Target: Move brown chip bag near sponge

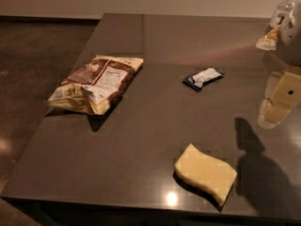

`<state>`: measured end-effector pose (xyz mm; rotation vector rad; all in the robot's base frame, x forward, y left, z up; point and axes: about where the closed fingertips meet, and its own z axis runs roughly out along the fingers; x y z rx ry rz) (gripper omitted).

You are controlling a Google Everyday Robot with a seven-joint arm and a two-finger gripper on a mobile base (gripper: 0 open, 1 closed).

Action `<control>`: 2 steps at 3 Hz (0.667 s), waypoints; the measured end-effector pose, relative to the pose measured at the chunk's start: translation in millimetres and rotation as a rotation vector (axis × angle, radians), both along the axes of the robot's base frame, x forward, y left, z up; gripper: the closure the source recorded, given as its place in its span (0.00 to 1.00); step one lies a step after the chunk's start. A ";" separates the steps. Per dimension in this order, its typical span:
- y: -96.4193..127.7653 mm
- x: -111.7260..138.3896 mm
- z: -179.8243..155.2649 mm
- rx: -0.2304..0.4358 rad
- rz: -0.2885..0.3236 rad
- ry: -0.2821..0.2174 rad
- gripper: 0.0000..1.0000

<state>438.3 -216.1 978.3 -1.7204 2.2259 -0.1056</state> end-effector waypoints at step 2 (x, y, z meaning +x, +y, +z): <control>12.6 11.3 0.0 0.022 0.038 0.011 0.00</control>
Offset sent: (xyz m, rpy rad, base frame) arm 0.0288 0.0318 -0.0046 0.0591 0.0547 0.1027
